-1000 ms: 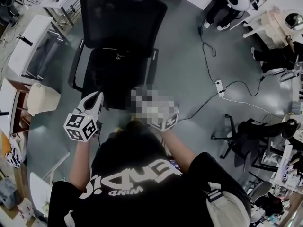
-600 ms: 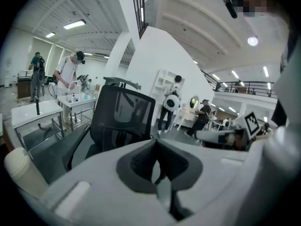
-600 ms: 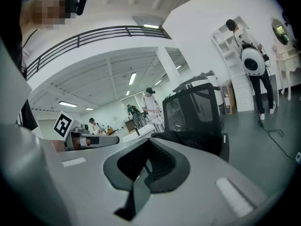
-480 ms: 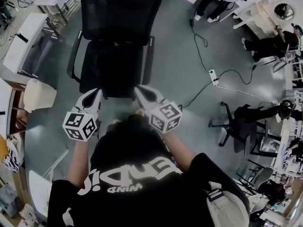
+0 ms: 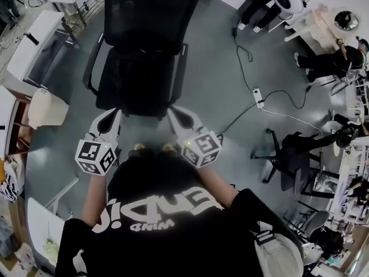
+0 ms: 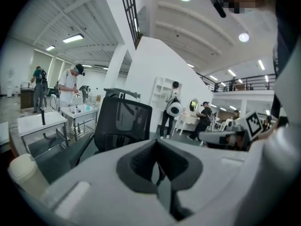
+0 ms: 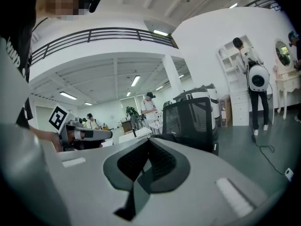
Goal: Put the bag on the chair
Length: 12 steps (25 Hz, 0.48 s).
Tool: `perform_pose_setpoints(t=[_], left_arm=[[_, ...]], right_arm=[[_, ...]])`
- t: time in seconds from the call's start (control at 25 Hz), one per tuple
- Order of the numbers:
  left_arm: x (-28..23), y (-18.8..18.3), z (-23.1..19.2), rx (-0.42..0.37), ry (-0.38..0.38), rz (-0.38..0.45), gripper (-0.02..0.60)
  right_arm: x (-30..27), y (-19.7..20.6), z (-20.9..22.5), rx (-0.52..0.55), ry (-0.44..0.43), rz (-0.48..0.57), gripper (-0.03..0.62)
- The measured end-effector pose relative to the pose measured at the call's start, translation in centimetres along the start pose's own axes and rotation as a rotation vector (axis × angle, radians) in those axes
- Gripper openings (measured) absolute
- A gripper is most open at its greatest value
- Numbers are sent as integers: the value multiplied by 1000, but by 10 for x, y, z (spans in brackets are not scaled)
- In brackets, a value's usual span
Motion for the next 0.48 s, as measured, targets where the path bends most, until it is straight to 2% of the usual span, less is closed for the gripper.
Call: perform_pose_setpoints(t=[0.48], left_arm=[[1, 23, 17, -39, -75, 55, 2]], right_arm=[[5, 13, 9, 96, -32, 8, 0]])
Point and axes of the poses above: the fingertips, and each gripper's own axes: x backward along the fingers, z to its right, y out of its underside, the point moved 3 cm from there along x, backward along the fingers, and after that the axes turned 2 degrees about x, right-handed, at the moved point
